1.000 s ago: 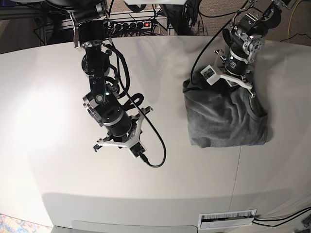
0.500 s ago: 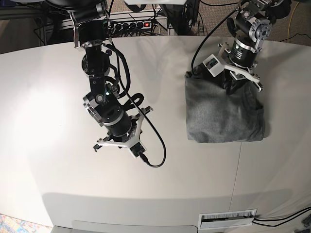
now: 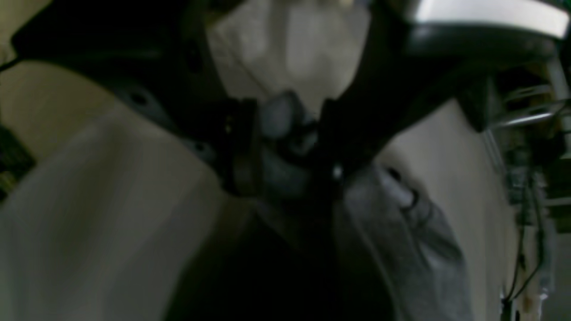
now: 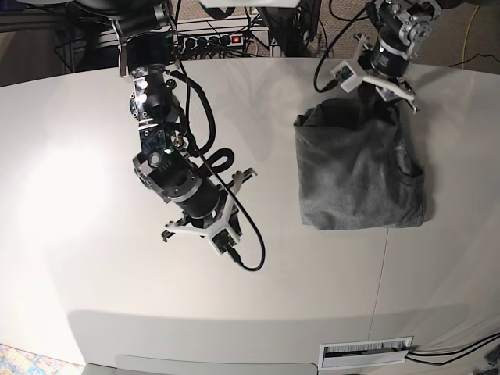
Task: Fold the T-shirt properly
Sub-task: 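Press the left gripper along the bundle's edge to flatten it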
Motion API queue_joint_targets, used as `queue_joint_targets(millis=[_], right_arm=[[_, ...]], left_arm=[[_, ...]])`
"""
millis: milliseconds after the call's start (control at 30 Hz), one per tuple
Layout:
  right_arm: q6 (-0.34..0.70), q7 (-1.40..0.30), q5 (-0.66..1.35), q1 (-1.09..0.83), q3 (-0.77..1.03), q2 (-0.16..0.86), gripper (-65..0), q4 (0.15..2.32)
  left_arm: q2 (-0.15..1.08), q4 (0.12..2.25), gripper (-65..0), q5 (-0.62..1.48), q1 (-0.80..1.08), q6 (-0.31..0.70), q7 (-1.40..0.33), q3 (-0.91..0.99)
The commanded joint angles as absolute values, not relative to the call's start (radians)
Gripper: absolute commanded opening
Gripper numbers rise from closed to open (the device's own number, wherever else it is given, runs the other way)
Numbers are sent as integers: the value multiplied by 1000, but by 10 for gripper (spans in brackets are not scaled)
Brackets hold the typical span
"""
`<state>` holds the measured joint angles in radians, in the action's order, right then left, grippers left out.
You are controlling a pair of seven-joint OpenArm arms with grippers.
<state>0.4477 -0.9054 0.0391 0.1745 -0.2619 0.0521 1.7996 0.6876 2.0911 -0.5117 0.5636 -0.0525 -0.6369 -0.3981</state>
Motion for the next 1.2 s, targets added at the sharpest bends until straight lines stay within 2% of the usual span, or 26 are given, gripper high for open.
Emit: queue_joint_targets(millis=[0, 133, 333, 600, 933, 967, 1067, 1167], right_arm=[[443, -883, 59, 199, -261, 49, -650, 1818], [443, -887, 64, 199, -261, 47, -650, 1818], [444, -890, 63, 199, -261, 47, -650, 1818], [444, -890, 63, 199, -261, 47, -650, 1818], [444, -889, 62, 200, -261, 47, -650, 1818], [444, -889, 60, 200, -261, 47, -650, 1818], [444, -889, 59, 200, -261, 47, -650, 1818], [444, -888, 59, 200, -261, 47, -650, 1818]], left_arm=[[699, 2108, -424, -549, 572, -88, -632, -392], [702, 2108, -424, -619, 573, -138, -652, -392], [701, 2108, -424, -617, 574, -141, -657, -363], [701, 2054, -424, -454, 573, -140, -589, -276], [698, 1962, -429, -382, 562, -139, -548, -258], [698, 1963, -463, -393, 562, -139, -543, -258], [698, 1963, -645, -496, 562, -144, -546, -258], [699, 1971, -650, -623, 562, -218, -557, -258]])
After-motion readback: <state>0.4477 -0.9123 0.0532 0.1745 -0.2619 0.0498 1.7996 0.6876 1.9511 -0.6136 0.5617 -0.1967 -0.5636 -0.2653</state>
